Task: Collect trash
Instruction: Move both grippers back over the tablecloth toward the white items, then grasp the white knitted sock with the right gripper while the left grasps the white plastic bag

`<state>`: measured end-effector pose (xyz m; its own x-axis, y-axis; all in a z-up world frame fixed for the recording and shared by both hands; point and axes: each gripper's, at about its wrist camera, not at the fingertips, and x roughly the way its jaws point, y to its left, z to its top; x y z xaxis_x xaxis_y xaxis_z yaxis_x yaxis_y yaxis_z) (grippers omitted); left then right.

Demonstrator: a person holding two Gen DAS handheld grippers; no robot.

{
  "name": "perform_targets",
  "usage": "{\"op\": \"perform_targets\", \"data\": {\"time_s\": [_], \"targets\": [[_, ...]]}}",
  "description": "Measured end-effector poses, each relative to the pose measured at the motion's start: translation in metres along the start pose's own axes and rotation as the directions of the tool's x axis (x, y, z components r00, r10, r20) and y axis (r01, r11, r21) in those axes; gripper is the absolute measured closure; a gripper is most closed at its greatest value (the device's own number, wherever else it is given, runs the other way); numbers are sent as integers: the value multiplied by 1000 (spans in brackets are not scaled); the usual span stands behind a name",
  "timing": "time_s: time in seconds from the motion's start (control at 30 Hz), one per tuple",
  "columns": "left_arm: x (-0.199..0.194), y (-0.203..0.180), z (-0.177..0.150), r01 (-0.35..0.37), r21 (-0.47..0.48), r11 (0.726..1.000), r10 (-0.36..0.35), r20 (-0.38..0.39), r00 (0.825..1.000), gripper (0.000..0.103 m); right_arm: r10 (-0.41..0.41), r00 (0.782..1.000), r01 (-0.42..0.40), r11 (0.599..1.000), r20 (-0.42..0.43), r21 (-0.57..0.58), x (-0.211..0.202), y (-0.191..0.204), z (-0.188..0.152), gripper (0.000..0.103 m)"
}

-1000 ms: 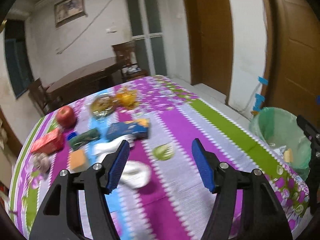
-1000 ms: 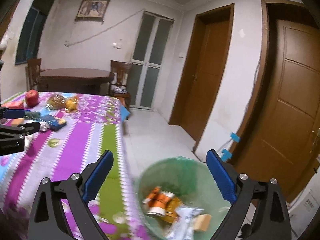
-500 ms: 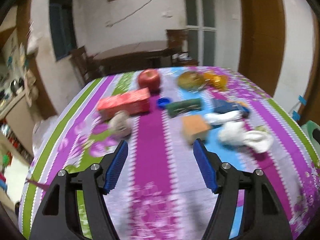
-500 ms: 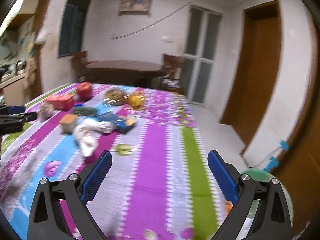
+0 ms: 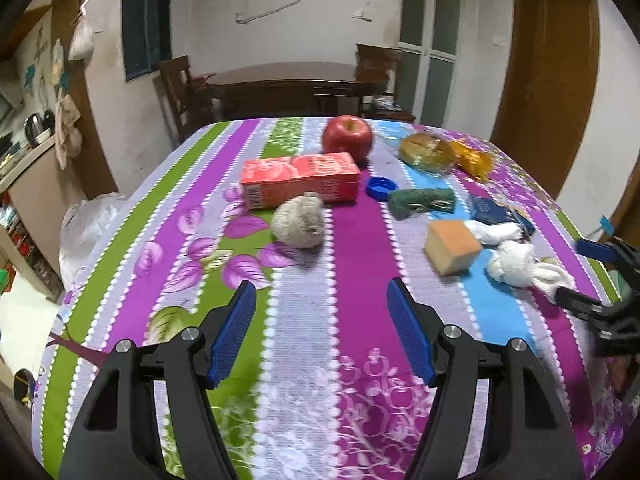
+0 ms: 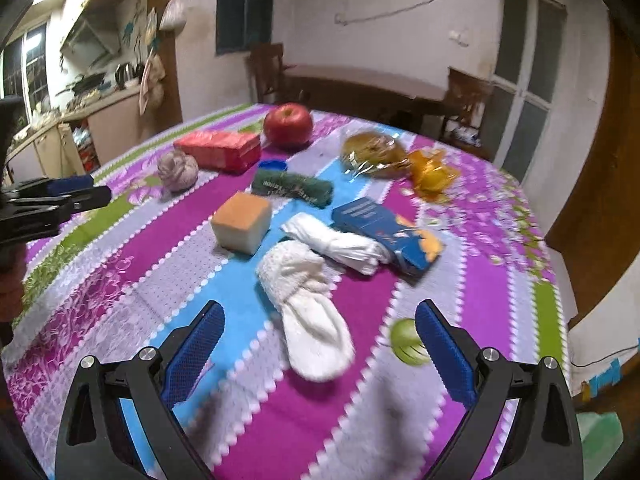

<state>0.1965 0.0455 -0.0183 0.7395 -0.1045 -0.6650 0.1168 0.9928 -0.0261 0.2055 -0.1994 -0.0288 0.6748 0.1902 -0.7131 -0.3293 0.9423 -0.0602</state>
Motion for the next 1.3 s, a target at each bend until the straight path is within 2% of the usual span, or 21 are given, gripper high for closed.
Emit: {"op": "perform_targets", "data": {"time_s": [0.07,0.2,0.27,0.3,0.33,0.5,0.73,0.9,1.0,1.07,1.1,1.2,1.27,1.3], "targets": [[2,-7,1,22,10,1000,-22,-8,1000,38,16,999,-16,1000,-37,11,15,0,4,23],[6,-25,2,47,42,998,-47,-17,999,36,61,994,-57,998,-93,40,37,-4,3,35],[10,-34,4,62,55,997,-60,-29,998,36,81,989,-75,996,-125,48,47,-2,1,63],[11,-39,5,66,61,996,-64,-32,997,36,82,989,-77,996,-120,47,46,-1,0,68],[12,-43,6,74,69,995,-72,-31,997,36,91,990,-87,995,-109,46,44,1,-1,80],[16,-67,16,105,106,989,-101,-39,994,35,80,993,-77,997,-93,32,25,4,-12,83],[28,-103,30,153,192,969,-143,-64,988,33,70,998,-68,980,-4,186,-40,-18,-46,83],[60,-147,46,271,359,893,-228,-158,961,33,57,996,-74,956,67,283,-78,-32,-70,83],[76,-165,48,252,450,857,-204,-152,967,33,54,994,-82,942,95,326,-96,-37,-84,83],[89,-176,48,312,502,807,-241,-202,949,33,51,993,-85,933,106,350,-106,-40,-93,83],[98,-181,49,355,522,776,-262,-246,933,33,47,993,-83,929,108,360,-110,-41,-97,83],[116,-189,53,346,573,743,-231,-267,936,33,41,992,-83,923,118,376,-121,-44,-107,83],[123,-193,56,349,590,728,-226,-274,935,33,32,993,-72,924,112,376,-125,-46,-111,90],[127,-195,56,373,593,713,-233,-301,925,33,28,994,-64,925,102,375,-125,-47,-114,91]]}}
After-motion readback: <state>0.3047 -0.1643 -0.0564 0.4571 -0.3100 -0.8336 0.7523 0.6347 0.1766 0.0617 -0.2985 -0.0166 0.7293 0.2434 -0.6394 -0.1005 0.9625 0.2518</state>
